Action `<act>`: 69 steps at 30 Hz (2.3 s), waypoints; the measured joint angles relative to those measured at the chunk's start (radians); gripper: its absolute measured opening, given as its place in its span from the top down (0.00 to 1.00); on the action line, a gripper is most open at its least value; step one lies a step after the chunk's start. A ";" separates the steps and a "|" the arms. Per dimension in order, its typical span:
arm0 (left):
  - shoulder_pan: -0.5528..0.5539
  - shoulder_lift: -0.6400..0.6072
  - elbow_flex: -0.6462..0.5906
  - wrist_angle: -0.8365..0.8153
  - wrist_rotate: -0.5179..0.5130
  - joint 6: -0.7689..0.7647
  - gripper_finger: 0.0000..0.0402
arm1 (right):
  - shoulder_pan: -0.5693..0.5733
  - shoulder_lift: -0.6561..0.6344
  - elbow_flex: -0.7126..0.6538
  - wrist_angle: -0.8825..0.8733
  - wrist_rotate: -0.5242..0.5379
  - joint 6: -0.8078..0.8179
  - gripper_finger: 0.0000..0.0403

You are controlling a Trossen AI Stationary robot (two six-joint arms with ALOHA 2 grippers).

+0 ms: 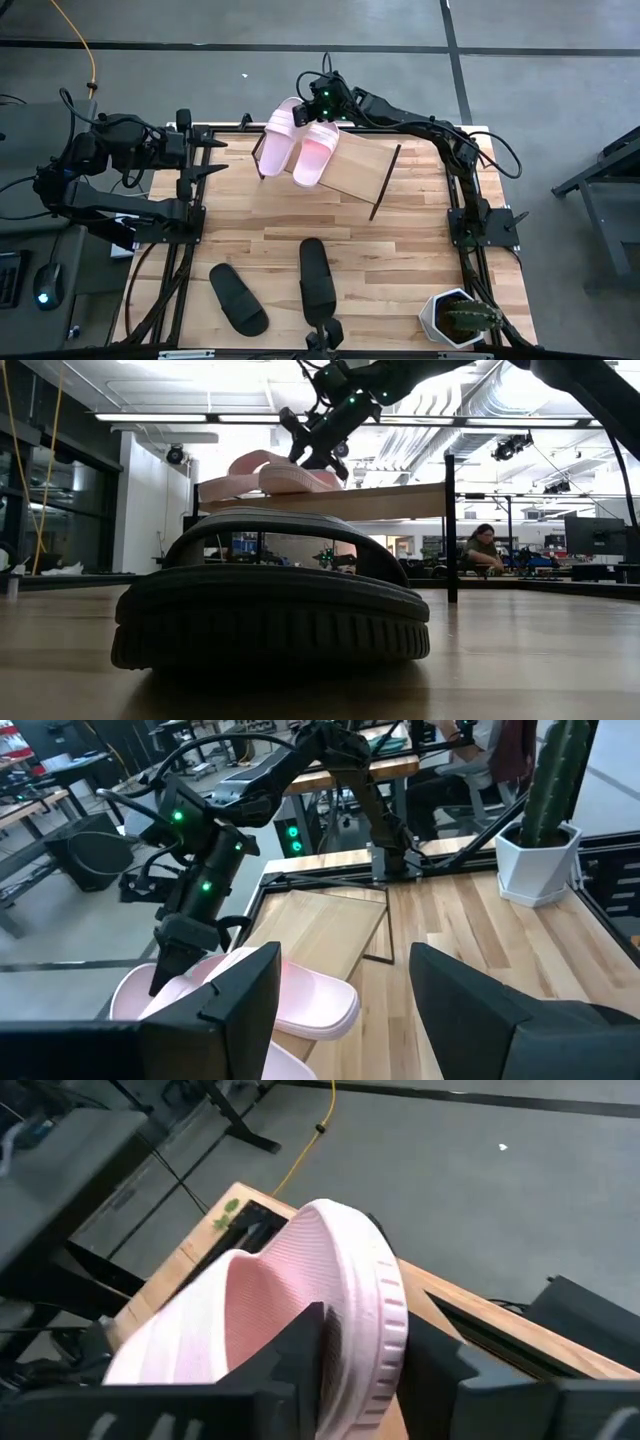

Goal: Pick and place slides into the shelf
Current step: Put the pink slide on the shelf

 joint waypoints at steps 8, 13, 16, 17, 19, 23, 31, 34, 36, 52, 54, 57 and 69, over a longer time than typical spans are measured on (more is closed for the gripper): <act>0.000 0.000 0.000 0.001 0.000 0.001 0.48 | 0.000 0.000 0.000 -0.002 -0.002 -0.030 0.58; 0.000 0.000 0.000 0.001 0.001 0.001 0.48 | -0.005 0.000 0.000 -0.005 -0.003 -0.050 0.48; 0.000 0.000 0.000 0.001 0.001 0.001 0.48 | -0.016 0.000 0.000 -0.021 -0.004 -0.051 0.43; 0.000 0.000 0.000 0.001 0.001 0.001 0.48 | -0.020 0.000 0.000 -0.034 -0.006 -0.051 0.42; 0.000 0.000 0.000 0.000 0.001 0.001 0.48 | -0.033 0.000 0.000 -0.071 -0.023 -0.051 0.40; 0.000 0.000 0.000 0.000 0.001 0.002 0.48 | -0.061 0.000 0.000 -0.181 -0.045 -0.050 0.39; 0.000 0.000 0.000 0.000 0.002 0.002 0.48 | -0.070 0.000 0.011 -0.225 0.009 -0.103 0.39; 0.000 0.000 0.000 0.000 0.003 0.002 0.48 | -0.065 0.000 0.024 -0.221 0.020 -0.121 0.39; 0.000 0.000 0.000 0.000 0.003 0.002 0.48 | -0.065 0.000 0.040 -0.224 0.017 -0.129 0.39; 0.000 0.000 -0.005 -0.014 0.001 0.003 0.48 | 0.037 0.000 0.222 -0.367 -0.029 -0.206 0.47; 0.000 0.000 -0.005 -0.014 0.001 0.003 0.48 | 0.060 0.000 0.224 -0.400 -0.020 -0.208 0.53; 0.000 0.000 -0.005 -0.014 0.001 0.003 0.48 | 0.089 0.000 0.225 -0.428 -0.003 -0.224 0.66; 0.000 0.000 -0.005 -0.005 0.001 0.003 0.48 | 0.111 0.000 0.217 -0.430 0.059 -0.271 0.98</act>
